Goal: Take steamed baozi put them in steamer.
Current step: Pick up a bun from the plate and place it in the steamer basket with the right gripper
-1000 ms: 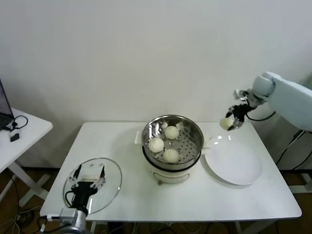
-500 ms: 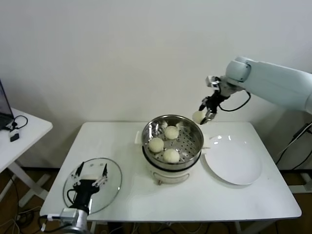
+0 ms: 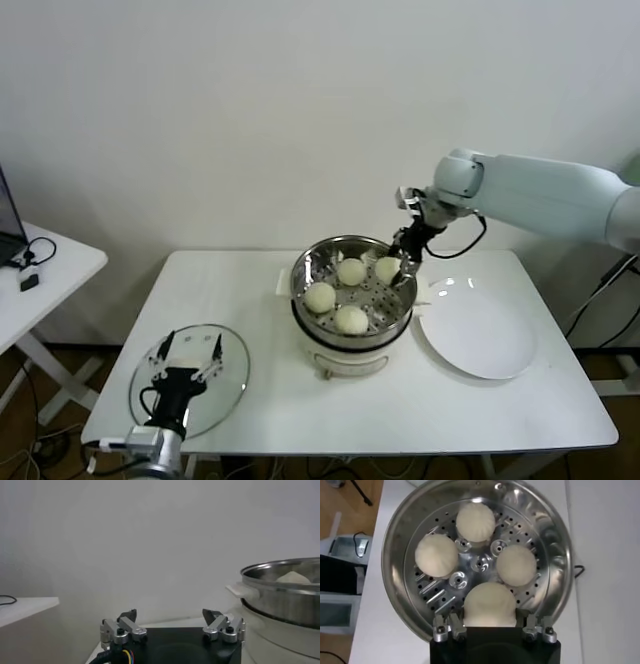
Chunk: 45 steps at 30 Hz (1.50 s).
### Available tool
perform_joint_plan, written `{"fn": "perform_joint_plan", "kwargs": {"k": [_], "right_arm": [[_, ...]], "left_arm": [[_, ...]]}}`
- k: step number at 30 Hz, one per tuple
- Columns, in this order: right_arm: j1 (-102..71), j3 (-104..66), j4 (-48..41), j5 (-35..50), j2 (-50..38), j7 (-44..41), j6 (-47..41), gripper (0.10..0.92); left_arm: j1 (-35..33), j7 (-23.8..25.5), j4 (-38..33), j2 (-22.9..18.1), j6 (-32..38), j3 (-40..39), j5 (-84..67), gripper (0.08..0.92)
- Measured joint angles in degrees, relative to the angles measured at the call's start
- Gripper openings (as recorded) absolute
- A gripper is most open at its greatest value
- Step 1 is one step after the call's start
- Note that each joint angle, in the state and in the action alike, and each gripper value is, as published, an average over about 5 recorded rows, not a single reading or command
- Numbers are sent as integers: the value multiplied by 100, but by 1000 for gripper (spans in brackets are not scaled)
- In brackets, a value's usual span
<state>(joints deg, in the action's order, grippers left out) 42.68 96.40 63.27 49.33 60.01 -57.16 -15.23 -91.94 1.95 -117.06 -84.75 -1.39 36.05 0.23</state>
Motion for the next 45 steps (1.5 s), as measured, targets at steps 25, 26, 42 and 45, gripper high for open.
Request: {"fn": "perform_joint_plan", "kwargs": {"k": [25, 26, 42, 45], "right_arm": [[-607, -41, -454, -210, 326, 76, -11, 670], [-611, -37, -454, -218, 326, 76, -10, 670], [-578, -116, -462, -192, 326, 74, 103, 822], [-532, -140, -447, -131, 313, 57, 114, 823]], "left_arm": [[64, -13, 117, -92, -16, -91, 67, 823], [65, -14, 117, -94, -17, -97, 70, 823], [79, -16, 120, -92, -22, -105, 86, 823], [79, -18, 112, -92, -30, -108, 86, 823]]}}
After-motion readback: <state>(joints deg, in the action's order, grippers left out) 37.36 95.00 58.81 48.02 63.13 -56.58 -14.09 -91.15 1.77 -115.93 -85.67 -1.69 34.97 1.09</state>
